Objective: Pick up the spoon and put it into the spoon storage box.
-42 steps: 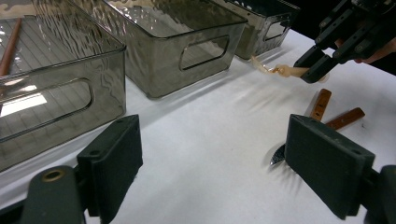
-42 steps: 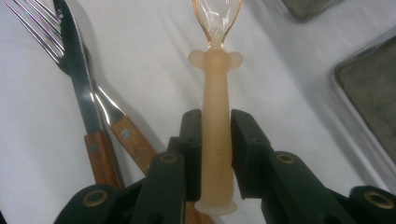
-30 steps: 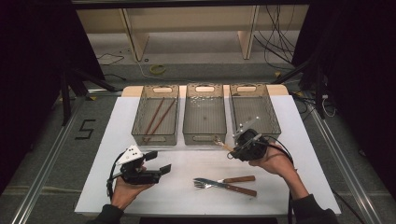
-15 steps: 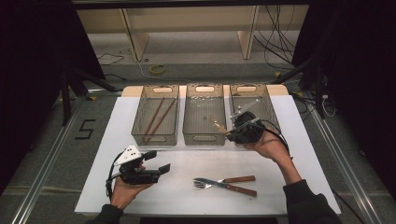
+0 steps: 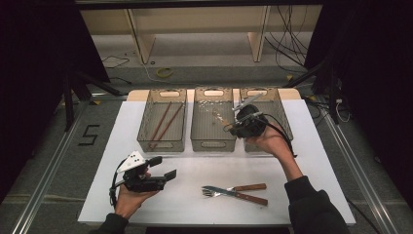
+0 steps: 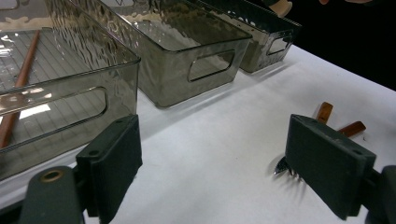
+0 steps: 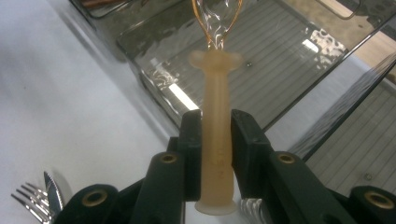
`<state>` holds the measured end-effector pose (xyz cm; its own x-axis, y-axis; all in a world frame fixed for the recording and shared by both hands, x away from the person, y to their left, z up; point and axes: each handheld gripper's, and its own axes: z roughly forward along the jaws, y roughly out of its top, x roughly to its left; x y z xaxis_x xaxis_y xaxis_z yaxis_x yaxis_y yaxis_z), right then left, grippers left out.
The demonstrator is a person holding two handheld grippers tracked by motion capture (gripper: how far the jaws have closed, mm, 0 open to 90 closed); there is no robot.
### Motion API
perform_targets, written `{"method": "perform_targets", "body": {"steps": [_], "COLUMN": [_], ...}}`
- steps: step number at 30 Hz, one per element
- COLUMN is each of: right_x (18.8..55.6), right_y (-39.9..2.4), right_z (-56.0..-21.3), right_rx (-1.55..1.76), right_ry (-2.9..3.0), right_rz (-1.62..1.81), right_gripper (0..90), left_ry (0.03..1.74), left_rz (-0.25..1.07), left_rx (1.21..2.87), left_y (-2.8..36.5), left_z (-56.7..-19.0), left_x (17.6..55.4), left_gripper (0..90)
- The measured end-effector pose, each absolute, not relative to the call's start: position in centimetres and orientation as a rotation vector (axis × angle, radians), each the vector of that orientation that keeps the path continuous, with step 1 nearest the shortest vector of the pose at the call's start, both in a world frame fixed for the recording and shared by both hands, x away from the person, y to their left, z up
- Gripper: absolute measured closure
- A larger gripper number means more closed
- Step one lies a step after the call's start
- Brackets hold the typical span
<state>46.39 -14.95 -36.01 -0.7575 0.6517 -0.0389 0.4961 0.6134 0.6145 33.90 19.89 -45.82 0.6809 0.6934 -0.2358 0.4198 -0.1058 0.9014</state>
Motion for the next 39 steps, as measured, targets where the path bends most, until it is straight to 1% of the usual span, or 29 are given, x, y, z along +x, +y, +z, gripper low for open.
{"method": "perform_targets", "body": {"steps": [18, 27, 39], "right_x": [49.2, 50.8, 51.8], "right_y": [-13.0, -12.2, -11.3], "right_z": [-35.6, -36.4, -37.5], "right_rx": [0.994, 1.036, 1.083], "right_ry": [2.537, 2.532, 2.551], "right_rz": [0.865, 0.852, 0.817], "right_gripper": [75.8, 75.8, 75.6], "left_ry": [0.908, 0.906, 0.901], "left_rz": [0.307, 0.308, 0.306], "left_rx": [1.718, 1.715, 1.717], "left_y": [20.1, 20.1, 20.2], "left_z": [-45.7, -45.7, -45.7], "left_x": [33.9, 33.9, 33.9], "left_gripper": [17.8, 17.8, 17.7]}}
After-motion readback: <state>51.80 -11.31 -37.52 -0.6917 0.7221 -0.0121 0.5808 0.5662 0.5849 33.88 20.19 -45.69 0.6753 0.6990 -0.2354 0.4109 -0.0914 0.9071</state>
